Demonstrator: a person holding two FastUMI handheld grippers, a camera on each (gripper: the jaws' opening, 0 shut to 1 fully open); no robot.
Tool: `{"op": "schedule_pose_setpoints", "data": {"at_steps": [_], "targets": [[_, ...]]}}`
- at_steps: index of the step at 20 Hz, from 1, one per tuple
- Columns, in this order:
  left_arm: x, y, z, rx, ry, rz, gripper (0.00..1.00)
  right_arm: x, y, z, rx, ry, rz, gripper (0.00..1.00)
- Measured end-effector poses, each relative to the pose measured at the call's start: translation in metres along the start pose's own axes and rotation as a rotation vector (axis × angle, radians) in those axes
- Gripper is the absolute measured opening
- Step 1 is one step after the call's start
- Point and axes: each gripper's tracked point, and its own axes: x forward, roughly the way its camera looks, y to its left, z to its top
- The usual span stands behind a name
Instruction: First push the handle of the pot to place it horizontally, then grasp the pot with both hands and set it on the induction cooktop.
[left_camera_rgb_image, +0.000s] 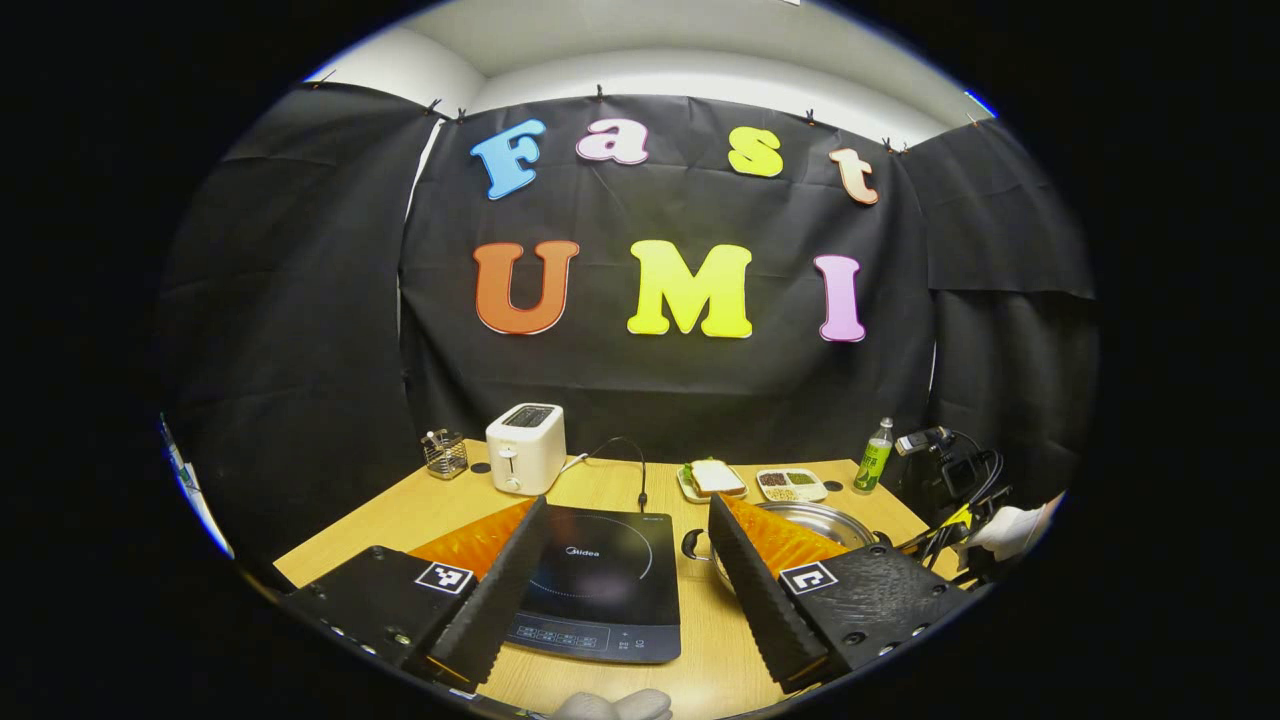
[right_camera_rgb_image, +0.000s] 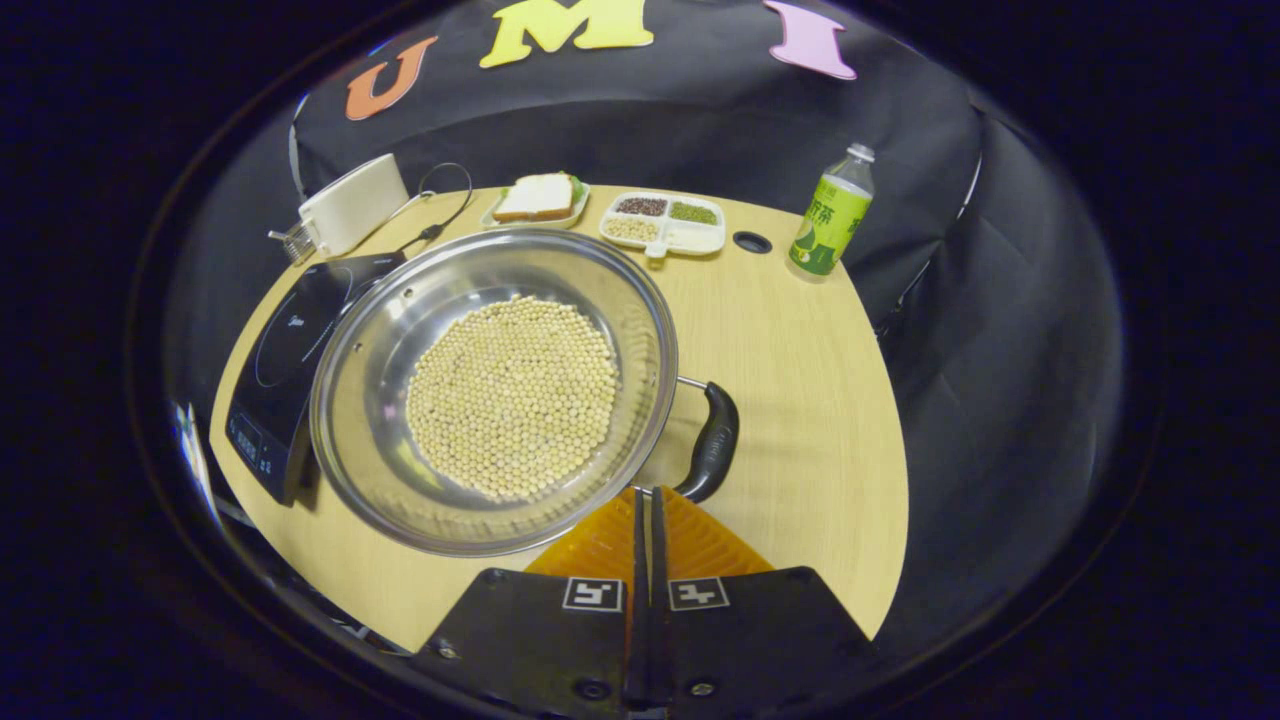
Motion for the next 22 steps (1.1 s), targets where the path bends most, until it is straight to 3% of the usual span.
{"op": "schedule_pose_setpoints", "data": {"at_steps": [1, 4, 10, 14, 16, 22], "targets": [[0.001, 0.0, 0.0, 0.002, 0.004, 0.005, 0.95, 0.003, -0.003, 0.003, -0.001, -0.001, 0.0, 0.0], [0.002, 0.001, -0.003, 0.002, 0.015, 0.024, 0.95, 0.009, -0.012, 0.01, -0.013, -0.006, -0.005, 0.04], [0.002, -0.004, -0.003, 0.013, 0.028, 0.048, 0.95, 0.02, -0.021, 0.021, -0.041, -0.027, -0.007, 0.0], [0.003, -0.009, -0.005, 0.029, 0.033, 0.047, 0.95, 0.023, -0.025, 0.022, -0.036, -0.032, -0.003, 0.07], [0.002, -0.012, -0.004, 0.031, 0.036, 0.043, 0.95, 0.019, -0.028, 0.019, -0.02, -0.037, -0.014, 0.0], [-0.004, -0.016, -0.011, 0.039, 0.046, 0.012, 0.95, -0.026, -0.032, 0.011, 0.019, -0.133, -0.03, 0.03]]}}
